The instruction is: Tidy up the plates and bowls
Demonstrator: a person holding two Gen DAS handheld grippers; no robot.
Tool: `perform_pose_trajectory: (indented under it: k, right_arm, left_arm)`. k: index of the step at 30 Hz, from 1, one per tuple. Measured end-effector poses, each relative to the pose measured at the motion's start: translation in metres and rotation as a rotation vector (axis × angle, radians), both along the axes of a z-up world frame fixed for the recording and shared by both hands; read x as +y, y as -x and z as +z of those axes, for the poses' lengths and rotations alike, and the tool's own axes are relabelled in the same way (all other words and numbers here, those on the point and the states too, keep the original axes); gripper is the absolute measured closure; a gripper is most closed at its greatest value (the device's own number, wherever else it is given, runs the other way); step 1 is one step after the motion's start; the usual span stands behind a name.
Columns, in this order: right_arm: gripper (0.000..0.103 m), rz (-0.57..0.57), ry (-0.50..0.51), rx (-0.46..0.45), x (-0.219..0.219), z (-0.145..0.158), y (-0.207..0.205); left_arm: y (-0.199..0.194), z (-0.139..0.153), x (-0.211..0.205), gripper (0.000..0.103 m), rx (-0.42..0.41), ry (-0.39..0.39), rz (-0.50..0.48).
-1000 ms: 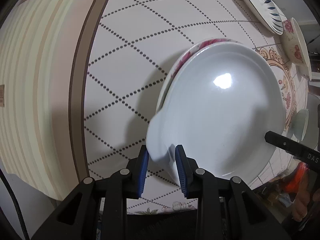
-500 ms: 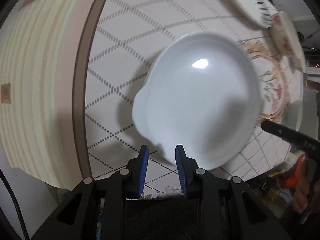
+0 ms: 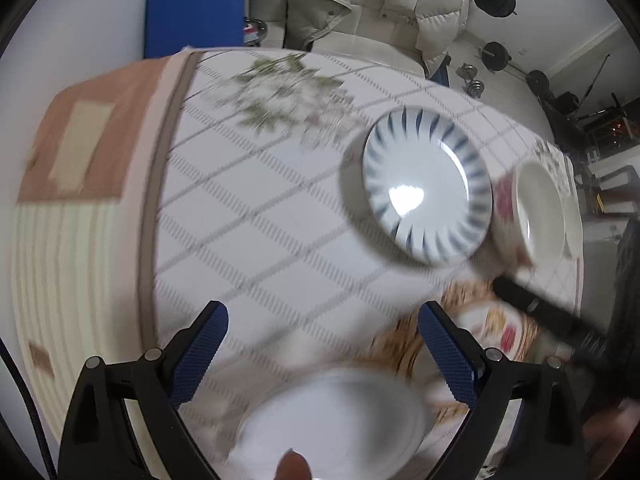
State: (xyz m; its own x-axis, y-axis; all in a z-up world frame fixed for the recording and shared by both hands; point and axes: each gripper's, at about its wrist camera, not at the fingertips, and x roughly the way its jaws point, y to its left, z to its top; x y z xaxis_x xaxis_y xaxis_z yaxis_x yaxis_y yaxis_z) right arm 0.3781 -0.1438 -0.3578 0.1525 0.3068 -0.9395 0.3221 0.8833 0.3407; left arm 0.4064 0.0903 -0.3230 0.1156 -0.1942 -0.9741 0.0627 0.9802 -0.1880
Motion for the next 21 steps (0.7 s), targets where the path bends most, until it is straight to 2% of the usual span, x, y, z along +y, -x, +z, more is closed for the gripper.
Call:
perform_pose_trajectory:
  k: [4, 6, 7, 9, 11, 13, 15, 16, 17, 18, 21]
  right_arm:
    - [0.002, -0.092, -0.078, 0.033, -0.002, -0.031, -0.021]
    - [0.006, -0.127, -0.106, 0.036, -0.001, -0.043, -0.023]
    - [0.012, -0.143, -0.115, 0.034, -0.002, -0.047, -0.024]
    - [0.023, -0.169, -0.128, 0.035, -0.001, -0.057, -0.025]
    - [0.035, -0.182, -0.133, 0.045, 0.001, -0.067, -0.028]
    - [0.044, -0.197, -0.141, 0.056, 0.002, -0.075, -0.031]
    - [0.069, -0.197, -0.161, 0.062, 0.003, -0.081, -0.035]
    - [0.073, -0.189, -0.15, 0.078, 0.005, -0.084, -0.035]
    - [0.08, -0.184, -0.147, 0.081, 0.006, -0.086, -0.034]
    - [0.08, -0.184, -0.158, 0.074, 0.007, -0.087, -0.033]
    - [0.081, -0.177, -0.176, 0.07, 0.009, -0.087, -0.031]
  left_arm:
    - [-0.052, -0.037, -0.013, 0.006, 0.086, 0.067, 0.044]
    - [-0.073, -0.059, -0.018, 0.006, 0.138, 0.083, 0.067]
    - [-0.08, -0.066, -0.021, 0.007, 0.159, 0.09, 0.07]
    - [-0.093, -0.081, -0.026, 0.019, 0.186, 0.088, 0.064]
    - [-0.102, -0.092, -0.033, 0.041, 0.205, 0.081, 0.038]
    - [-0.106, -0.101, -0.039, 0.053, 0.222, 0.061, 0.01]
    - [-0.109, -0.097, -0.046, 0.07, 0.193, 0.061, -0.024]
    - [-0.109, -0.098, -0.049, 0.08, 0.204, 0.053, -0.04]
    - [-0.109, -0.096, -0.048, 0.081, 0.192, 0.045, -0.037]
    - [-0.108, -0.095, -0.048, 0.081, 0.178, 0.038, -0.044]
    - [-0.1, -0.086, -0.04, 0.092, 0.126, 0.024, -0.061]
